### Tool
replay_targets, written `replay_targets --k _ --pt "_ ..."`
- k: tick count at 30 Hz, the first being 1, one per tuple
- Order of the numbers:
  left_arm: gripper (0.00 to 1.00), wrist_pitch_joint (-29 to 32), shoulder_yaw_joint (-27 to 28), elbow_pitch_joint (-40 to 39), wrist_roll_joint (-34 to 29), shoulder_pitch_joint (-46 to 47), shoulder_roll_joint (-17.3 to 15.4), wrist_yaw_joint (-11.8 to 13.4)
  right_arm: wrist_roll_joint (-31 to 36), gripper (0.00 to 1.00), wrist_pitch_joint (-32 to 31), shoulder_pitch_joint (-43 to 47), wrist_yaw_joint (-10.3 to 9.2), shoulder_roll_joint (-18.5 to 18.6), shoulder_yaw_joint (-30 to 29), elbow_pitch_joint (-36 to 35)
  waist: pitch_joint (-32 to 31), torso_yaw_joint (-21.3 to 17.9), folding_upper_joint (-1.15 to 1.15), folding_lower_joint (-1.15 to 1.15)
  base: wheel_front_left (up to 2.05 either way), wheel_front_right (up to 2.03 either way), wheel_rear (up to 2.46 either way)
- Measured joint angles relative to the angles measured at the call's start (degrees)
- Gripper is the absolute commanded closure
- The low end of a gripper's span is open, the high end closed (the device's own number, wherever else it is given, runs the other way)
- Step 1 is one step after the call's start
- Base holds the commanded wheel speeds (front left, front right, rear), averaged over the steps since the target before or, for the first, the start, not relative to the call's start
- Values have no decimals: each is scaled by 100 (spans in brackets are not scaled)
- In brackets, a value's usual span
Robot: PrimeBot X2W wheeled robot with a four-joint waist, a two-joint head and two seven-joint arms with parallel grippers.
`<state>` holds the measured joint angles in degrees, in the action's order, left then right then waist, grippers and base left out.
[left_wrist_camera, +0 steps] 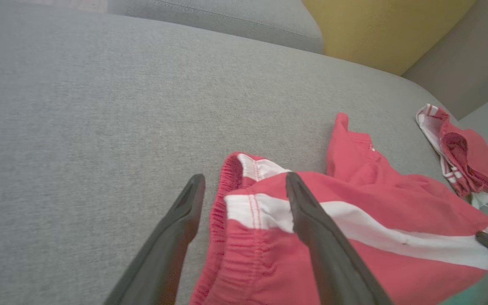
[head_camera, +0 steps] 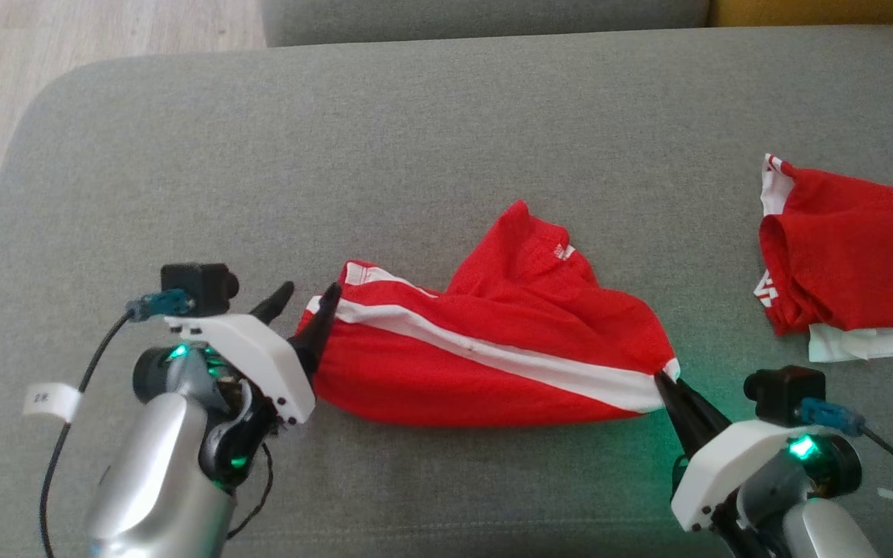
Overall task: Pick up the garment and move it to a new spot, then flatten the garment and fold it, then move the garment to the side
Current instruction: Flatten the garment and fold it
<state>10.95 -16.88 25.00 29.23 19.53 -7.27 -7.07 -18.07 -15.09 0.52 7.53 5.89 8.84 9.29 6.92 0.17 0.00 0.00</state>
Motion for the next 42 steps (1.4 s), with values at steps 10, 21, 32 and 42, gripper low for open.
replay_targets --k 10,21,32,42 --pt "0 515 -247 -366 169 -123 -174 0 59 100 58 -62 0 -12 -4 110 -5 5 0 0 0 0 0" --pt "0 768 -305 -460 171 -292 -223 103 101 100 99 -113 0 -20 -10 141 -5 -8 0 0 0 0 0" --pt "100 626 -346 -565 170 -292 -250 101 101 100 105 -115 0 -21 -12 174 -7 1 0 0 0 0 0" --pt "100 155 -434 -835 248 -289 -264 89 158 100 313 -224 0 -13 -129 142 -171 127 0 0 0 0 0"
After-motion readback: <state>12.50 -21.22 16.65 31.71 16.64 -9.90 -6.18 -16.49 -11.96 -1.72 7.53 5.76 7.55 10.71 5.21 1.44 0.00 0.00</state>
